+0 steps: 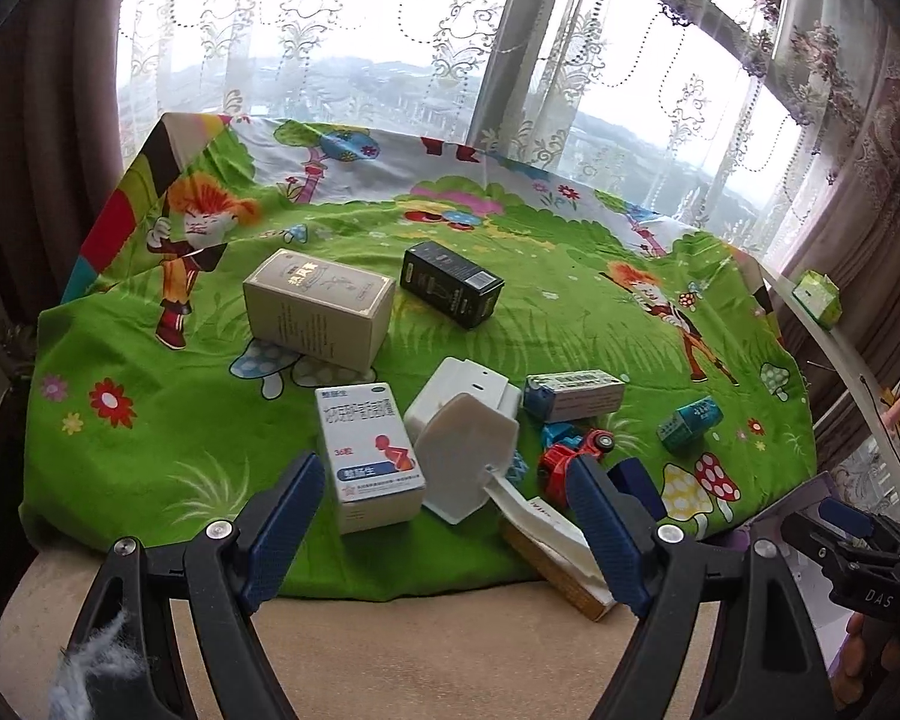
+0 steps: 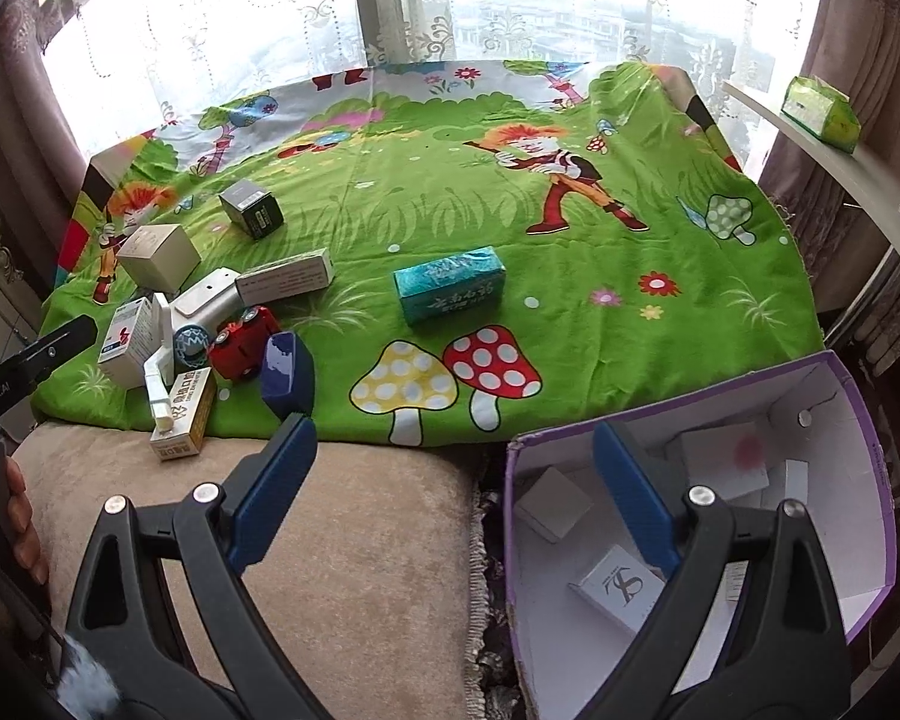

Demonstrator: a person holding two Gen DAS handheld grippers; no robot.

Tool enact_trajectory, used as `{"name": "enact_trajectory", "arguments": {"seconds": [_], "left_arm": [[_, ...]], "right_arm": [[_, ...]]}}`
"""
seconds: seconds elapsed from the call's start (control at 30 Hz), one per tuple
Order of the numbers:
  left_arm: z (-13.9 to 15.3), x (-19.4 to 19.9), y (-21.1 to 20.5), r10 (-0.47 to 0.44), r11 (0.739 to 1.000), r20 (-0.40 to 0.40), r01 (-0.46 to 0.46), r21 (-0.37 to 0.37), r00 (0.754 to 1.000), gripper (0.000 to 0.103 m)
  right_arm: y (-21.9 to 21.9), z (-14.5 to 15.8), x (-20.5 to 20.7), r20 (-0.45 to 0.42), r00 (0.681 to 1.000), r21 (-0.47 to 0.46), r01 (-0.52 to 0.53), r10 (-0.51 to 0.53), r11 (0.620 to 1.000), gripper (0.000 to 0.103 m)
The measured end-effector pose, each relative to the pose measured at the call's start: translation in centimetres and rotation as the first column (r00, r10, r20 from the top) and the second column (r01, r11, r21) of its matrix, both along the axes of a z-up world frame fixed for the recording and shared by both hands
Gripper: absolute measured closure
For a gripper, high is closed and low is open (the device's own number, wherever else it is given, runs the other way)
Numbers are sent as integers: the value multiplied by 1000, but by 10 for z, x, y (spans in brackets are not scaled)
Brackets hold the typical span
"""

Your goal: Organize rigid objects

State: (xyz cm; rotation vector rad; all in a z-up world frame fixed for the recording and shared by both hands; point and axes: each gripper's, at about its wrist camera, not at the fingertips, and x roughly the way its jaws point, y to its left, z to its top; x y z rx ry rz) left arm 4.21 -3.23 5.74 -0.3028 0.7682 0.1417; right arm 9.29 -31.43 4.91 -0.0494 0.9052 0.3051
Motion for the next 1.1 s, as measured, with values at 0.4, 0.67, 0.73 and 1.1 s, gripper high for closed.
{"name": "enact_trajectory", "arguments": {"seconds": [0.4,0.67,0.73,1.1], "left_arm": [[-24,25,23,53,998,-112,-56,-29,992,24],[-37,40,29,53,998,-160,-60,-37,986,32],[-39,41,30,55,997,-167,-62,-40,984,32],[-53,47,37,58,995,-196,-73,-71,979,50]], "right_arm": [[50,-16,15,-29,995,-17,-92,92,996,9],[73,-24,29,-45,990,-46,-132,130,990,14],[81,-26,31,-49,988,-56,-151,148,987,15],[106,-48,47,-117,974,-99,-206,195,973,40]]}}
